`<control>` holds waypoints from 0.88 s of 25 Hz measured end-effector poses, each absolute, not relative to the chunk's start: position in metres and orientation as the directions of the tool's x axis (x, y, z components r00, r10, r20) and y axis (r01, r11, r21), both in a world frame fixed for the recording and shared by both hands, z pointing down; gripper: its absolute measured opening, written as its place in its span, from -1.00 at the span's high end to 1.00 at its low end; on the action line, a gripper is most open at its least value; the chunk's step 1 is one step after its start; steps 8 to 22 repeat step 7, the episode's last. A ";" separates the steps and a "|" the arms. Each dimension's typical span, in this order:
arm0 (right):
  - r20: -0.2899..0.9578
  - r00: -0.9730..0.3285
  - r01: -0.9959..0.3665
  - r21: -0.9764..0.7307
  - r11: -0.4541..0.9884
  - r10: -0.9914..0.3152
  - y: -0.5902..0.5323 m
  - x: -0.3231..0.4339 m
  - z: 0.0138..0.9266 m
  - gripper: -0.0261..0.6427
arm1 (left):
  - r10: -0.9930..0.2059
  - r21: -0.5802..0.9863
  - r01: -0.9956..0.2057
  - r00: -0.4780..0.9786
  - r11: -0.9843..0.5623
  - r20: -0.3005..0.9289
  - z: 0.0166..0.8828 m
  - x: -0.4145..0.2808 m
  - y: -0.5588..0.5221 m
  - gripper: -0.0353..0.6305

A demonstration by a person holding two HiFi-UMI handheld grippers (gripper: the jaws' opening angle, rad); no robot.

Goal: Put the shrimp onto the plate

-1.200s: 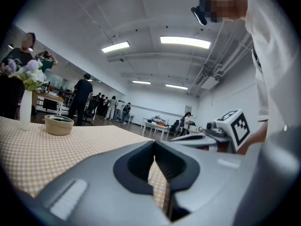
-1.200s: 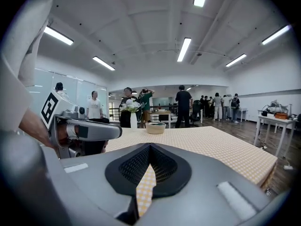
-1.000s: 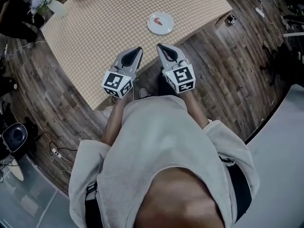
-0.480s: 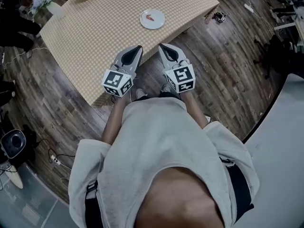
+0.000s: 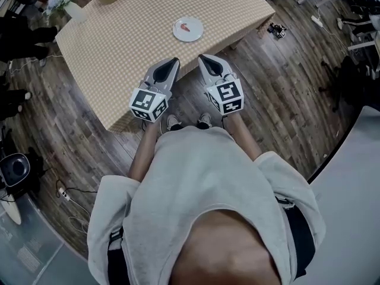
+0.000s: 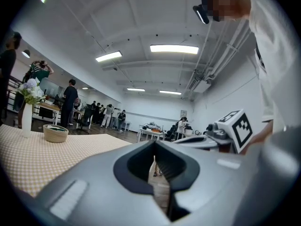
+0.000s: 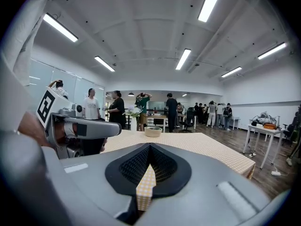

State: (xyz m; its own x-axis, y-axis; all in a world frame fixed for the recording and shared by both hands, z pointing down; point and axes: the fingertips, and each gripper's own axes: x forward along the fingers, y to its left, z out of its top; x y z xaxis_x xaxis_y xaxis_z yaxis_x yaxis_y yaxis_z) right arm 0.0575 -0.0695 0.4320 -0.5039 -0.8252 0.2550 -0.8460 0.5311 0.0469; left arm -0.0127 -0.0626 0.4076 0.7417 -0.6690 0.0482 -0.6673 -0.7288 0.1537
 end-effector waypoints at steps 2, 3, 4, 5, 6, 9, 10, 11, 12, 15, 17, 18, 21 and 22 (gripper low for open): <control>0.254 -0.513 -0.841 0.046 0.540 -0.820 -0.071 0.059 0.431 0.93 | -0.672 0.151 -0.670 0.739 -0.726 0.049 0.406 -0.009 -0.063 0.87; 0.254 -0.515 -0.839 0.046 0.542 -0.819 -0.073 0.060 0.431 0.93 | -0.671 0.147 -0.670 0.740 -0.728 0.049 0.405 -0.006 -0.064 0.87; 0.256 -0.516 -0.838 0.047 0.543 -0.818 -0.075 0.061 0.432 0.93 | -0.670 0.145 -0.669 0.740 -0.729 0.049 0.404 -0.004 -0.065 0.87; 0.258 -0.516 -0.838 0.048 0.544 -0.817 -0.077 0.062 0.432 0.93 | -0.670 0.145 -0.669 0.741 -0.729 0.050 0.404 -0.003 -0.066 0.87; 0.261 -0.516 -0.837 0.048 0.545 -0.816 -0.077 0.062 0.434 0.93 | -0.670 0.147 -0.670 0.740 -0.728 0.052 0.405 -0.002 -0.066 0.87; 0.264 -0.517 -0.836 0.048 0.546 -0.814 -0.078 0.062 0.435 0.93 | -0.671 0.149 -0.670 0.740 -0.727 0.055 0.405 -0.001 -0.066 0.87; 0.264 -0.517 -0.836 0.048 0.546 -0.814 -0.078 0.062 0.435 0.93 | -0.671 0.149 -0.670 0.740 -0.727 0.055 0.405 -0.001 -0.066 0.87; 0.264 -0.517 -0.836 0.048 0.546 -0.814 -0.078 0.062 0.435 0.93 | -0.671 0.149 -0.670 0.740 -0.727 0.055 0.405 -0.001 -0.066 0.87; 0.264 -0.517 -0.836 0.048 0.546 -0.814 -0.078 0.062 0.435 0.93 | -0.671 0.149 -0.670 0.740 -0.727 0.055 0.405 -0.001 -0.066 0.87; 0.264 -0.517 -0.836 0.048 0.546 -0.814 -0.078 0.062 0.435 0.93 | -0.671 0.149 -0.670 0.740 -0.727 0.055 0.405 -0.001 -0.066 0.87; 0.264 -0.517 -0.836 0.048 0.546 -0.814 -0.078 0.062 0.435 0.93 | -0.671 0.149 -0.670 0.740 -0.727 0.055 0.405 -0.001 -0.066 0.87; 0.264 -0.517 -0.836 0.048 0.546 -0.814 -0.078 0.062 0.435 0.93 | -0.671 0.149 -0.670 0.740 -0.727 0.055 0.405 -0.001 -0.066 0.87; 0.264 -0.517 -0.836 0.048 0.546 -0.814 -0.078 0.062 0.435 0.93 | -0.671 0.149 -0.670 0.740 -0.727 0.055 0.405 -0.001 -0.066 0.87; 0.264 -0.517 -0.836 0.048 0.546 -0.814 -0.078 0.062 0.435 0.93 | -0.671 0.149 -0.670 0.740 -0.727 0.055 0.405 -0.001 -0.066 0.87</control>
